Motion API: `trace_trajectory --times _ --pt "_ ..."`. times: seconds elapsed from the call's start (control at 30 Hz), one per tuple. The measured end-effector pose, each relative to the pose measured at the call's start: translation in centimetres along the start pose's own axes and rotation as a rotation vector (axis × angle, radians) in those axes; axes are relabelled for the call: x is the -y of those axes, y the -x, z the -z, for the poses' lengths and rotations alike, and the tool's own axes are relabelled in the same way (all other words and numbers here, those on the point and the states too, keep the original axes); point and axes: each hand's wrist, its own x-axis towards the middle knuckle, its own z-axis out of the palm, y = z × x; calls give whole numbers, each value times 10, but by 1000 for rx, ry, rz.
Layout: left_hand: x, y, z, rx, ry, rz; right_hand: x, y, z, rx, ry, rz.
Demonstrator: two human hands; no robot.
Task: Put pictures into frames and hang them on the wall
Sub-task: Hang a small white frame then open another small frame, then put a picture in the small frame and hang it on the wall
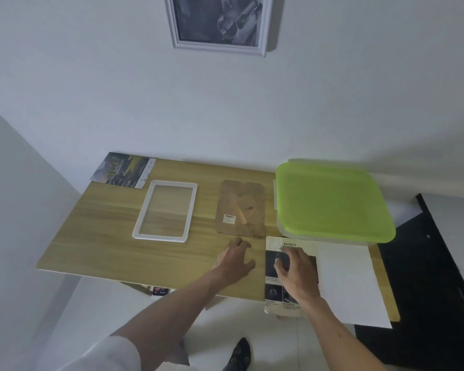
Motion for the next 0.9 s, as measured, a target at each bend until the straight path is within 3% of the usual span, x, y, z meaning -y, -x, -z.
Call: trace_trajectory --times 0.53,0.7,0.9 --pt "193 -24 202 -404 84 286 237 -134 -96 183 -14 289" --pt "250 -33 250 -422 48 359 300 -167 -134 260 30 299" --pt "304 -38 293 -291 -120 359 365 -193 -176 338 107 325"
